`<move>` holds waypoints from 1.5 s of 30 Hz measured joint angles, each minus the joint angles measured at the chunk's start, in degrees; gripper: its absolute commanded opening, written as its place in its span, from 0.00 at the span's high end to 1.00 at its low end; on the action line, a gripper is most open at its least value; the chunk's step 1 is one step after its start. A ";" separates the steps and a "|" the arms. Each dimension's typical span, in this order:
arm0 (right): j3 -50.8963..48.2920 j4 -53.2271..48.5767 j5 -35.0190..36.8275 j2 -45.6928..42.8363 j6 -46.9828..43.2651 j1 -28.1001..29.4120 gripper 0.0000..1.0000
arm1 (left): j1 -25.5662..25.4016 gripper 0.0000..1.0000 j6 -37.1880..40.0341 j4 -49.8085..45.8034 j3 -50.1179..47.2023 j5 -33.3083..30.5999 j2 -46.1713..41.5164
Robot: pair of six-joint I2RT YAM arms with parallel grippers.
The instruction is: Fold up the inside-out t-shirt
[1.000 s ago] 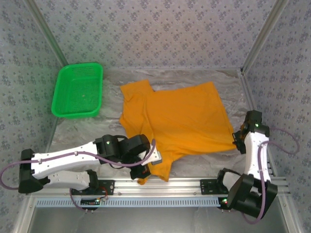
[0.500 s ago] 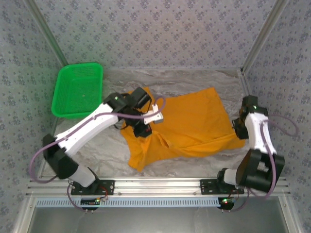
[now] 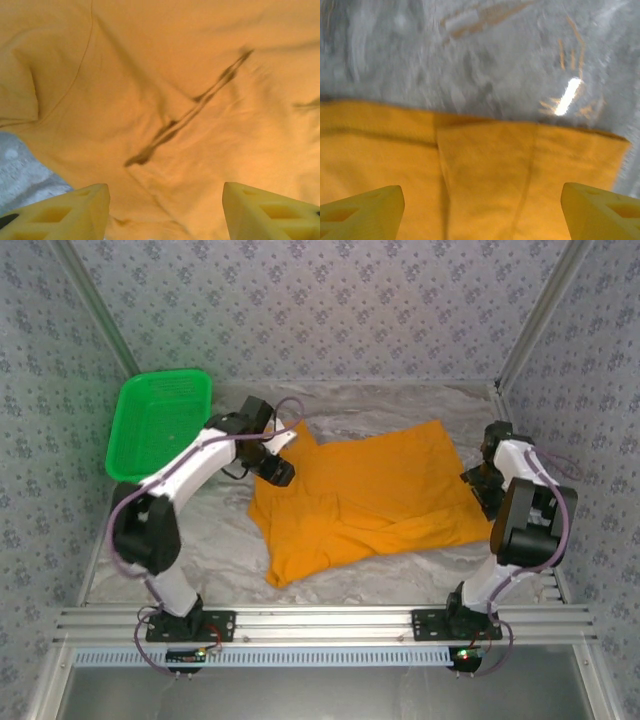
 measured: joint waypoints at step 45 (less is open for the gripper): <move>-6.43 1.99 -2.40 -4.00 -8.17 11.19 0.58 | -24.37 0.59 -32.06 2.82 -28.28 -13.88 -11.80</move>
